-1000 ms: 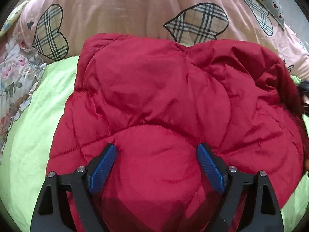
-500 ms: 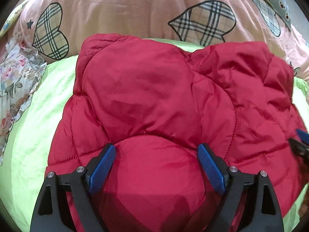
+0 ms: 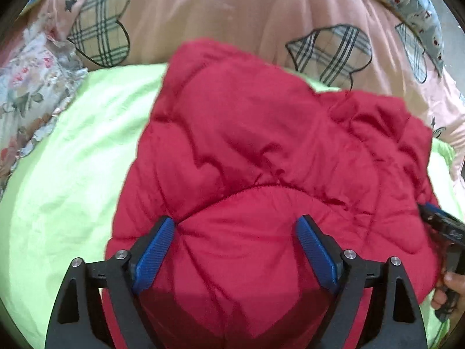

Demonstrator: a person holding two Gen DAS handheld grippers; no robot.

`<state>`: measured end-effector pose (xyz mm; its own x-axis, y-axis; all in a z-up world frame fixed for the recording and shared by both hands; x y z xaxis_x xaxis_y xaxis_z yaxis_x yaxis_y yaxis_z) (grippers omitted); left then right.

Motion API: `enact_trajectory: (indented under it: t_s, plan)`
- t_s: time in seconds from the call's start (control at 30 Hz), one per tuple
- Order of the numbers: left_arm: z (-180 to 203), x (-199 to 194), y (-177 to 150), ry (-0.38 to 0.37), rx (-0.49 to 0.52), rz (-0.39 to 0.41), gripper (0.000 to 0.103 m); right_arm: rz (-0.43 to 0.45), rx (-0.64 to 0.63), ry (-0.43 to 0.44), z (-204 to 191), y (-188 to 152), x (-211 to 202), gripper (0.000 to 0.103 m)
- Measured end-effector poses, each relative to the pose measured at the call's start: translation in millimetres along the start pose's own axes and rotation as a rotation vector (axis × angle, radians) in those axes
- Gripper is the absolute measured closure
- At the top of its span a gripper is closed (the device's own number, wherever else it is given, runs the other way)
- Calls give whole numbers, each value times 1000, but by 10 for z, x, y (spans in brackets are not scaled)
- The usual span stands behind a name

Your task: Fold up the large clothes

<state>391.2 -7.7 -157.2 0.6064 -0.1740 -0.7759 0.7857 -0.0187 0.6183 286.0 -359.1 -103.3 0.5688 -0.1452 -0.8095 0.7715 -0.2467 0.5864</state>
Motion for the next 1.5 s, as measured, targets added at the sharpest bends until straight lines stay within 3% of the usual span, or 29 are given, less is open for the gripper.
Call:
enact_trajectory:
  t_s: [0.13, 0.27, 0.43, 0.73, 1.0, 1.27, 1.5]
  plan:
    - [-22, 117, 38, -33, -55, -4, 12, 4, 10, 6, 61, -60, -31, 4]
    - [-8, 111, 67, -19, -34, -16, 12, 11, 20, 10, 69, -83, -16, 2]
    - [-47, -21, 108, -50, -37, -18, 11, 32, 42, 54, 90, -107, -211, 4]
    - [-143, -430, 43, -83, -39, 14, 11, 64, 59, 57, 274, -168, -554, 4]
    - [-601, -622, -33, -123, -140, 61, 6, 79, 128, 10, 732, -271, -707, 4]
    - [-1121, -310, -251, -288, -396, -25, 6, -12, 278, 157, 950, -453, -444, 4]
    - [-1093, -45, -160, -409, -450, -72, 5, -59, 341, 271, 894, -503, -255, 4]
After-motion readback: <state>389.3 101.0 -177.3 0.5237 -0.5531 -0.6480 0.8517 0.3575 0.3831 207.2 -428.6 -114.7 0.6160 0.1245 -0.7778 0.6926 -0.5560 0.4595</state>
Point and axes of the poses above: each gripper's, at about its wrist camera, not at the fingertips, and x roughly the way its jaws point, z to its right, y to its top, the point moved 8 cm from there along x, roughly the way its jaws point, and after that the axes turned 1 degree about -y, right-handed, at the moved point
